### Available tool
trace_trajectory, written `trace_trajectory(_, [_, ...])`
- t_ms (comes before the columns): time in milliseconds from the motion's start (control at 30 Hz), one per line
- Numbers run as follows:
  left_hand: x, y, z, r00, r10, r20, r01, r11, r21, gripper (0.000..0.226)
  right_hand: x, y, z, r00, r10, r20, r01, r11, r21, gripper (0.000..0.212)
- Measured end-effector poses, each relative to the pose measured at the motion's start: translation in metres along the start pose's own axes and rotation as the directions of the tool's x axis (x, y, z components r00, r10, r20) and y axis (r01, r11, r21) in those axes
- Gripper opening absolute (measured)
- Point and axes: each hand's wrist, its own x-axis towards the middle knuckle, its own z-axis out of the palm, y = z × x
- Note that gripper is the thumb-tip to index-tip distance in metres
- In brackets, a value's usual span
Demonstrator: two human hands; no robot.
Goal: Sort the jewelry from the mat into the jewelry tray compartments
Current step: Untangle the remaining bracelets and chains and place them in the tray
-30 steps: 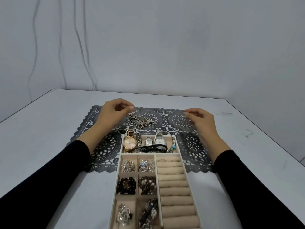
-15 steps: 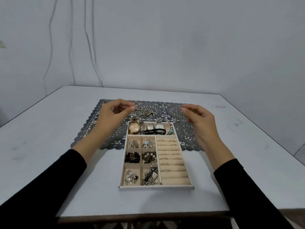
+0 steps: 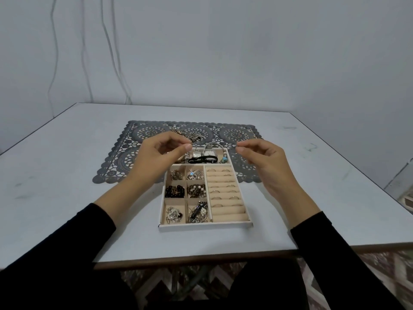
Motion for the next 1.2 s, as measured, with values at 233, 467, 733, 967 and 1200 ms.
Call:
trace_trajectory(233, [-0.004, 0.002, 0.002, 1.0, 0.019, 0.016, -0.019, 1.0, -0.017, 0.009, -0.014, -0.001, -0.007, 0.992, -0.002, 0.129, 0.006, 1.0, -0.028, 0.011])
trace_trajectory(467, [-0.009, 0.004, 0.005, 0.997, 0.04, 0.062, -0.039, 0.999, -0.007, 0.011, -0.021, -0.002, -0.014, 0.934, 0.037, 0.356, -0.031, 0.999, -0.022, 0.013])
trace_trajectory(733, [-0.018, 0.011, 0.013, 0.991, 0.046, 0.129, -0.044, 0.999, -0.018, 0.01, -0.027, -0.007, -0.022, 0.796, 0.099, 0.597, -0.048, 0.994, -0.101, 0.017])
trace_trajectory(967, [-0.021, 0.011, 0.015, 0.987, 0.055, 0.149, -0.055, 0.998, -0.002, 0.016, -0.028, -0.009, -0.025, 0.74, 0.144, 0.657, -0.042, 0.985, -0.169, 0.015])
trace_trajectory(1200, [-0.02, 0.011, 0.015, 0.99, 0.05, 0.134, -0.049, 0.999, -0.012, 0.011, -0.028, -0.008, -0.025, 0.726, 0.198, 0.658, -0.046, 0.969, -0.241, 0.015])
